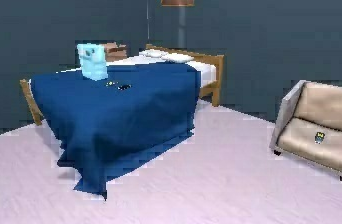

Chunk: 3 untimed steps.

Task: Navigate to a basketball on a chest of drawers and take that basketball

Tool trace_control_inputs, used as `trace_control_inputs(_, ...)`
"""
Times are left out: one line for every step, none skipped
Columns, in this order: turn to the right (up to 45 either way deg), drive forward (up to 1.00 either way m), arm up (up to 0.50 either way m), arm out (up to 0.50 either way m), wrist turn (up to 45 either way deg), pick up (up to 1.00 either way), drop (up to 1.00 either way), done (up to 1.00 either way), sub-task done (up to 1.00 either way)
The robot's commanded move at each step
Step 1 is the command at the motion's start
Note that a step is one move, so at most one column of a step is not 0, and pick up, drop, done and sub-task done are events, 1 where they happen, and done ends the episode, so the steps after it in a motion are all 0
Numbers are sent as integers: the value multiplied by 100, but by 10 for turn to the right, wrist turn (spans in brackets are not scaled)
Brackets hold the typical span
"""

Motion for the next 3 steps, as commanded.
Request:
trace_control_inputs(450,0,0,0,0,0,0,0,0)
trace_control_inputs(180,0,0,0,0,0,0,0,0)
trace_control_inputs(0,25,0,0,0,0,0,0,0)
